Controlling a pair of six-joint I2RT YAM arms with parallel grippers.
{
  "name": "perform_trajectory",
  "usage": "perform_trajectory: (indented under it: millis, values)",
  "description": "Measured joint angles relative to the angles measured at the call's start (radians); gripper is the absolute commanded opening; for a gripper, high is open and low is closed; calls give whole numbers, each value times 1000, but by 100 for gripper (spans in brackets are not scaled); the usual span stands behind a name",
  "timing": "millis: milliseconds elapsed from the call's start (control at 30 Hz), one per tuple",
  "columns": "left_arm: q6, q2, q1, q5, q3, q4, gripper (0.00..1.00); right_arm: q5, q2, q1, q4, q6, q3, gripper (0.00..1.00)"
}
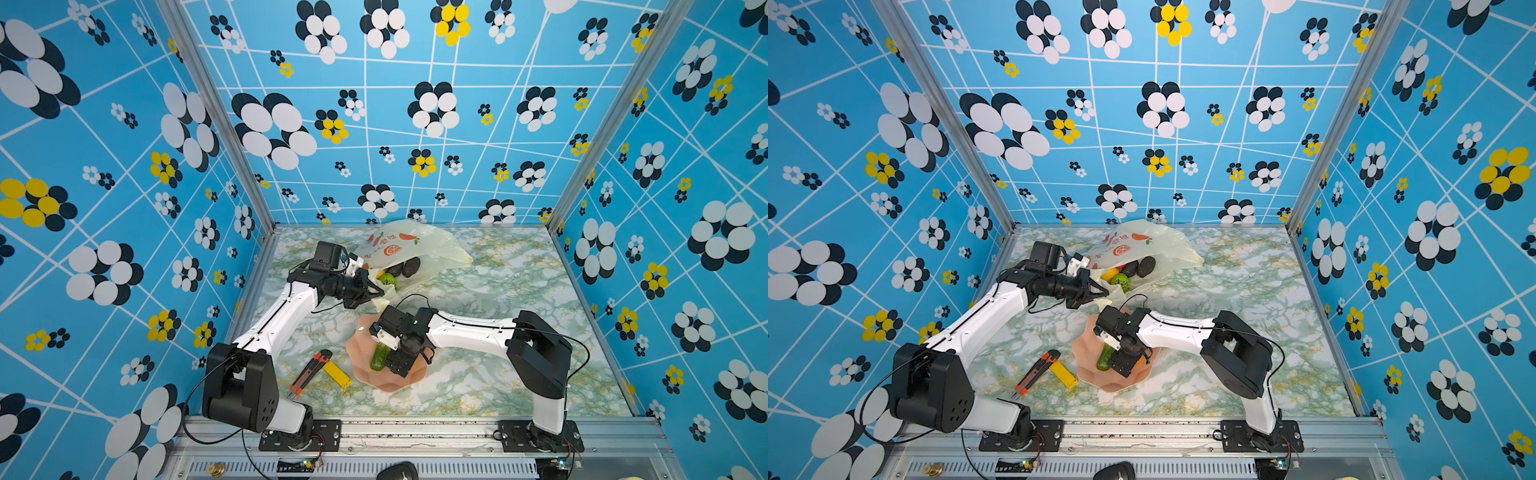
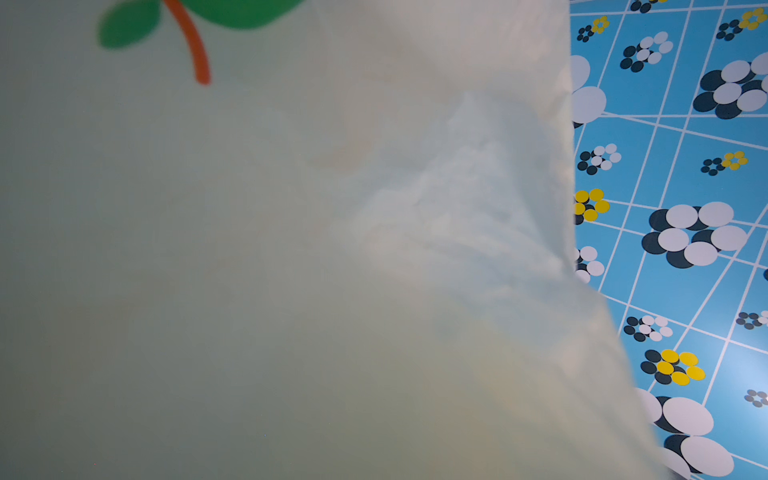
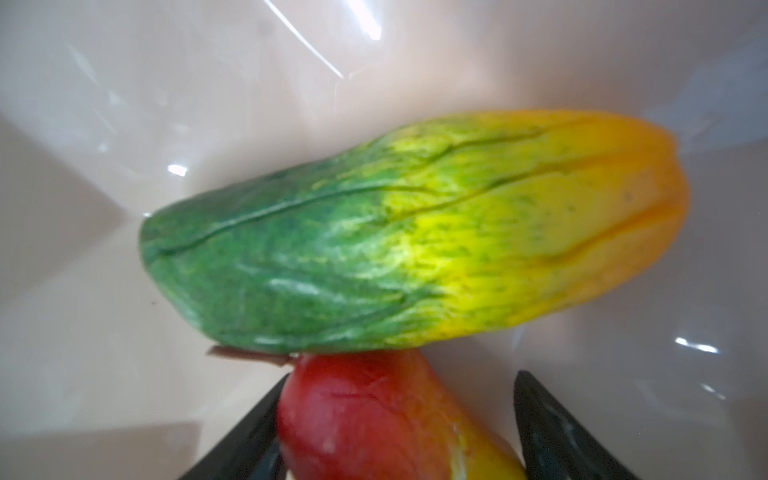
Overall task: Place the fruits into the plastic bag
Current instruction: 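Close the right gripper around the red-yellow mango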
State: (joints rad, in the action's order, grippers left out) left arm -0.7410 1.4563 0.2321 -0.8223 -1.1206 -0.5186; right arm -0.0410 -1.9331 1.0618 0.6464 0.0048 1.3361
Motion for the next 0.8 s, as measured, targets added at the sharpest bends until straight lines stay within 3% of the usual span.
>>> perform_trajectory:
  millis: [267, 600, 800]
  values:
    - [0, 0, 0, 0, 0, 0, 0, 6, 30, -3, 5, 13, 0, 70]
    - [0, 0, 0, 0, 0, 0, 0, -58, 272, -79, -77, 137, -85, 66]
    - [0, 1, 0, -1, 0, 0, 0, -93, 275, -108, -90, 165, -116, 80]
